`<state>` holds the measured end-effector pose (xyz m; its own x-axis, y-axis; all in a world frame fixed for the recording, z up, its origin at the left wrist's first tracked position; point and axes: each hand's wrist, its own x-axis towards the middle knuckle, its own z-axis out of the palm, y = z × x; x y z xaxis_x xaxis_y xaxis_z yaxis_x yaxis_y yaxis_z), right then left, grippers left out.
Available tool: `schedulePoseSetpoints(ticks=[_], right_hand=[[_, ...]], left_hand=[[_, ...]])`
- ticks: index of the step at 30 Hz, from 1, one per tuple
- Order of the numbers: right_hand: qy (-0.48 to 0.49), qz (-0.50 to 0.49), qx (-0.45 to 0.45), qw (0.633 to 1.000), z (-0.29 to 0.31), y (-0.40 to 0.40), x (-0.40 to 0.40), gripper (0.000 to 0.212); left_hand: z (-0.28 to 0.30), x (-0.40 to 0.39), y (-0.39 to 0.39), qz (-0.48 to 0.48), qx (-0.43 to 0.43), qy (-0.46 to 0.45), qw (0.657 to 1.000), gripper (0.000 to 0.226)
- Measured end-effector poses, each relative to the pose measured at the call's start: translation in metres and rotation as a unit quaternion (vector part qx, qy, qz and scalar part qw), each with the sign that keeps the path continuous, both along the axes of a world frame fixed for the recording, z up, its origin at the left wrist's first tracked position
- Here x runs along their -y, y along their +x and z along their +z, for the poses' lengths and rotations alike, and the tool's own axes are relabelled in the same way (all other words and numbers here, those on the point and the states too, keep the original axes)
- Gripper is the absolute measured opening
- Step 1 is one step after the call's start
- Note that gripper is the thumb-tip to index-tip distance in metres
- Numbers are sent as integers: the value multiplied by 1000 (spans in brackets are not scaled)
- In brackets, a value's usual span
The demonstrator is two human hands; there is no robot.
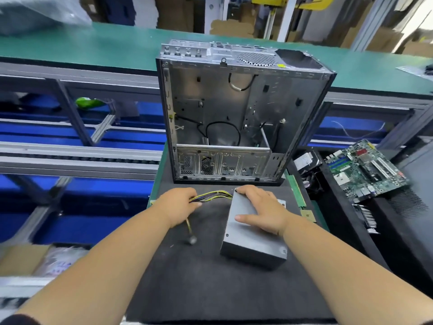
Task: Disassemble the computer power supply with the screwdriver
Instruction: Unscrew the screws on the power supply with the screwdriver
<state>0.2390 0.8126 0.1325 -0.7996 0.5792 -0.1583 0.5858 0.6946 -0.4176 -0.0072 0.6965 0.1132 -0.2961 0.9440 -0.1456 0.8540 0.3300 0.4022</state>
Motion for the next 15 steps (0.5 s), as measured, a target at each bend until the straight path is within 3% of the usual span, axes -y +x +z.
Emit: schedulePoseSetpoints(ticks=[4,8,10,13,15], right_hand=[[-8,42,-9,999,0,-12,-10,76],[18,57,4,998,-3,-14,-17,69],[43,52,9,998,-4,-10,-18,66],[42,4,-4,999,-3,3,-17,56],[51,-52,-30,997,-1,17,-18,52]], left_hand=[[1,15,-2,49,-48,-63,996,29],[-12,23,8,72,-27,-110,991,31],[-17,24,15,80,13,-103,991,32],[-14,23,29,82,33,-62,994,63],[-7,19,41,82,31,-7,996,67]])
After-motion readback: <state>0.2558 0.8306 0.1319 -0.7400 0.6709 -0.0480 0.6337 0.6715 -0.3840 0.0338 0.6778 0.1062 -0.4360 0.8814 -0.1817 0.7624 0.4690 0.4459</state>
